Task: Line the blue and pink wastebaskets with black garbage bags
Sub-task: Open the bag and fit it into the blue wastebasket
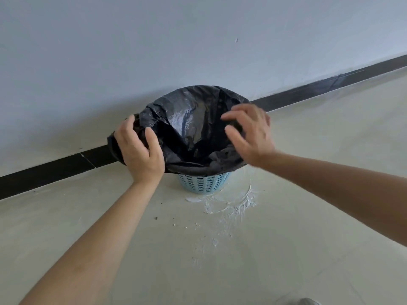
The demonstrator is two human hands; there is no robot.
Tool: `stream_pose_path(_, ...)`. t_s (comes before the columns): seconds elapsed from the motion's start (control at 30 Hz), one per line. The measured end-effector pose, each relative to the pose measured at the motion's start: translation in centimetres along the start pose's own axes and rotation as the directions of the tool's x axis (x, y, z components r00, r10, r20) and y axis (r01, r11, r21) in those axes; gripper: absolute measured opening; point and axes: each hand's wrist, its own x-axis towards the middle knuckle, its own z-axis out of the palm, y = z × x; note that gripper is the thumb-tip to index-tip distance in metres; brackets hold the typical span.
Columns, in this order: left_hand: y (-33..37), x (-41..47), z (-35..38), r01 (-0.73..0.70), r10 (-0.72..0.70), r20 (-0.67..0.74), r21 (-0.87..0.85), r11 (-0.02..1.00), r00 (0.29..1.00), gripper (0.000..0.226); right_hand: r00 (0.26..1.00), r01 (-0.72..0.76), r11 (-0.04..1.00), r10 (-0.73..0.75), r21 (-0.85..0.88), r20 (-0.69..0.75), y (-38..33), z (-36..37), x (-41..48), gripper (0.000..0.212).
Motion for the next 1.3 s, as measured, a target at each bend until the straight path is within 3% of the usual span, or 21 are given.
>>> stream_pose_path(0.03,0.0,-0.1,-0.1,-0.058,0.058,-0.017,0.031,0.998,0.998,0.035,0.981,-0.19,0.982,0.19,-0.012,0.038,0.5,0.0,0.9,0.049)
stream_pose_path(0.1,0.1,0.1,-0.1,-0.003,0.004,-0.01,0.025,1.0,1.0,0.035,0.848,-0.51,0.859,0.493,0.044,0.196,1.8,-0.1,2.1,0.075)
stream_pose_path(0.17,0.2,0.3,-0.3,0.132,-0.133,-0.016,-0.042,0.99,0.991,0.04,0.716,-0.688,0.708,0.624,0.161,0.314,3.1,0.3,2.5,0.085)
stream_pose_path(0.23,0.1,0.4,-0.6,0.068,-0.068,-0.078,0.006,0.998,0.995,0.048,0.664,-0.745,0.62,0.654,0.246,0.363,3.9,0.7,2.4,0.088)
stream_pose_path(0.3,-0.4,0.9,-0.7,-0.033,0.042,-0.043,0.186,0.982,0.998,0.06,0.658,-0.753,0.572,0.655,0.325,0.371,4.1,1.2,2.2,0.09)
stream_pose_path(0.33,-0.7,1.1,-0.4,0.041,-0.045,0.013,0.197,0.979,0.999,0.068,0.655,-0.754,0.542,0.659,0.371,0.37,4.2,1.3,2.2,0.091)
stream_pose_path(0.37,-0.8,1.2,-0.1,0.214,-0.226,0.117,0.11,0.971,0.967,0.075,0.648,-0.756,0.503,0.666,0.42,0.368,4.3,1.5,2.2,0.092)
stream_pose_path(0.4,-0.6,1.1,0.3,0.485,-0.45,0.263,-0.083,0.871,0.854,0.076,0.639,-0.755,0.461,0.675,0.466,0.369,4.4,1.7,2.2,0.092)
stream_pose_path(0.43,0.0,0.8,0.5,0.733,-0.586,0.456,-0.279,0.62,0.669,0.069,0.628,-0.755,0.417,0.683,0.506,0.373,4.4,1.9,2.2,0.091)
stream_pose_path(0.47,0.2,0.4,0.7,0.876,-0.613,0.626,-0.366,0.315,0.482,0.055,0.618,-0.752,0.377,0.688,0.541,0.38,4.4,2.1,2.3,0.091)
stream_pose_path(0.5,0.3,-0.1,0.8,0.912,-0.579,0.718,-0.392,0.122,0.386,0.042,0.609,-0.751,0.344,0.691,0.564,0.389,4.4,2.3,2.4,0.09)
stream_pose_path(0.53,0.5,-0.5,0.8,0.911,-0.537,0.754,-0.405,0.071,0.378,0.035,0.603,-0.75,0.324,0.693,0.576,0.395,4.3,2.4,2.4,0.09)
stream_pose_path(0.63,0.1,-0.7,1.0,0.865,-0.524,0.716,-0.494,0.088,0.462,0.034,0.611,-0.746,0.346,0.696,0.57,0.377,4.2,2.8,2.5,0.082)
stream_pose_path(0.7,-0.7,-0.3,0.9,0.856,-0.553,0.672,-0.489,0.17,0.493,0.035,0.634,-0.745,0.412,0.683,0.525,0.364,4.2,3.1,2.7,0.075)
stream_pose_path(0.8,-2.6,0.4,0.7,0.727,-0.537,0.49,-0.428,0.538,0.686,0.05,0.662,-0.742,0.501,0.656,0.446,0.363,4.6,3.6,3.5,0.073)
stream_pose_path(0.87,-3.4,0.6,0.5,0.623,-0.445,0.466,-0.359,0.695,0.764,0.071,0.668,-0.739,0.524,0.651,0.423,0.361,5.2,3.7,3.8,0.076)
stream_pose_path(0.97,-4.7,0.5,0.7,0.576,-0.382,0.493,-0.337,0.744,0.782,0.068,0.702,-0.712,0.609,0.624,0.35,0.343,5.6,3.7,3.8,0.074)
stream_pose_path(1.07,-4.2,1.0,-0.1,0.567,-0.36,0.552,-0.262,0.781,0.752,0.061,0.724,-0.67,0.735,0.616,0.103,0.31,4.9,3.2,3.9,0.078)
stream_pose_path(1.13,-3.1,2.3,-1.5,0.387,-0.323,0.57,0.009,0.922,0.756,0.062,0.768,-0.572,0.812,0.579,-0.115,0.272,4.0,2.3,4.0,0.078)
stream_pose_path(1.2,-2.0,4.2,-3.2,0.098,-0.286,0.549,0.347,0.933,0.785,0.078,0.855,-0.413,0.867,0.475,-0.278,0.21,2.5,0.6,4.7,0.077)
stream_pose_path(1.3,2.6,9.6,-6.4,-0.17,-0.078,0.53,0.402,0.9,0.844,0.077,0.944,-0.218,0.9,0.293,-0.378,0.151,-1.1,-3.4,7.8,0.077)
